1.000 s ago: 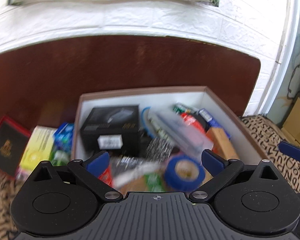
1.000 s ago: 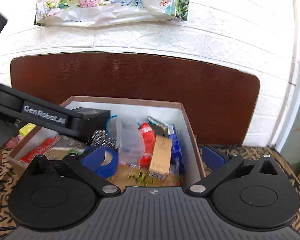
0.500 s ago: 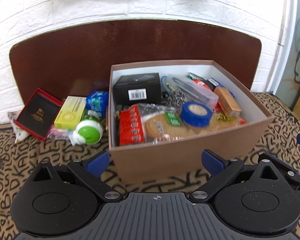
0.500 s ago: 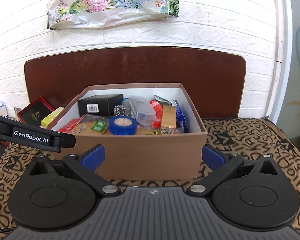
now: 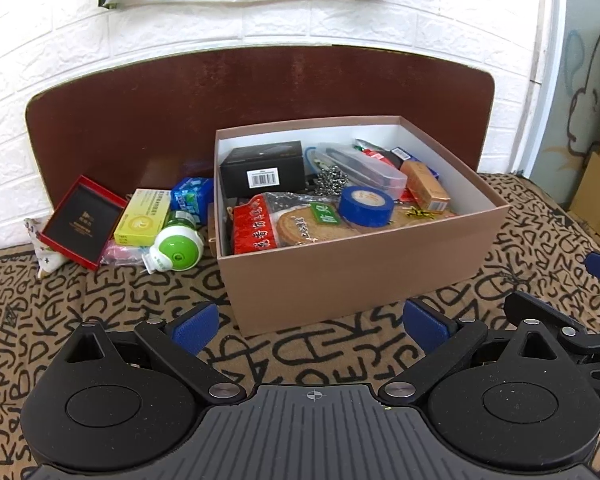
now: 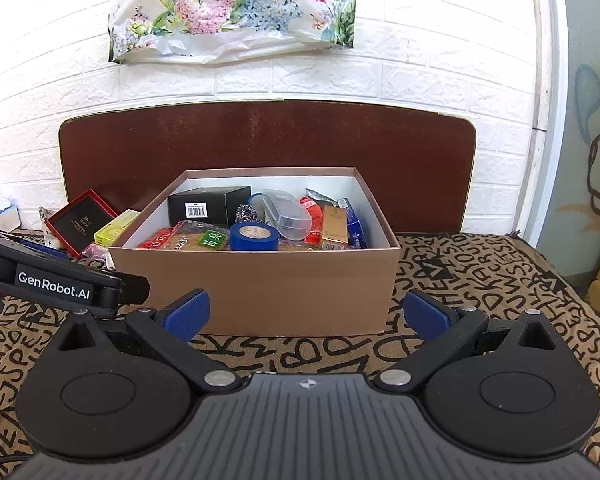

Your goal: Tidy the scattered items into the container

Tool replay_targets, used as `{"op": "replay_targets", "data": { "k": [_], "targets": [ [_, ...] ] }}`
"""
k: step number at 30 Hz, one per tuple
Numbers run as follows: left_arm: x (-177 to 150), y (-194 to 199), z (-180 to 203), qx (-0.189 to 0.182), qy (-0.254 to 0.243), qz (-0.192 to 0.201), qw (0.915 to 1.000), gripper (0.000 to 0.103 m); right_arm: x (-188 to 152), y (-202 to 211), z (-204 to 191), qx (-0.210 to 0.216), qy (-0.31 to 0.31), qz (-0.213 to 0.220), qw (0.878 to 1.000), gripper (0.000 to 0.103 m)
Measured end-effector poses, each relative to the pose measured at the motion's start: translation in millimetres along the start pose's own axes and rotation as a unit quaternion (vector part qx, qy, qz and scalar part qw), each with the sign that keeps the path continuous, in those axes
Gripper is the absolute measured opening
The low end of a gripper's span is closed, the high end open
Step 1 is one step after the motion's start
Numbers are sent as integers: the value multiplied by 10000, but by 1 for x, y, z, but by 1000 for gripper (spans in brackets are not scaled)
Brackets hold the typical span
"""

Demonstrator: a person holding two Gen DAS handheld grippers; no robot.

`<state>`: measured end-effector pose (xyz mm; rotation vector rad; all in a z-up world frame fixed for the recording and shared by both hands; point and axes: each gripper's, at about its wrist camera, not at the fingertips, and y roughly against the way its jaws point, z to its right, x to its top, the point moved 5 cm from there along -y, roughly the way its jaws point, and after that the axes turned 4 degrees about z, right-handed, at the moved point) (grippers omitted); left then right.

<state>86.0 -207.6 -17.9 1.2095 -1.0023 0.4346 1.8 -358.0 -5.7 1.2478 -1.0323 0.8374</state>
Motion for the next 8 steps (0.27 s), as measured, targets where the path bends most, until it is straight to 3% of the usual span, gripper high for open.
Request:
{"op": "replay_targets", "data": {
  "k": [8],
  "targets": [
    [0,4,-1,-35,-13,80,10000,103,0,1,-5,42,-4,-20,10000,103]
  ]
}}
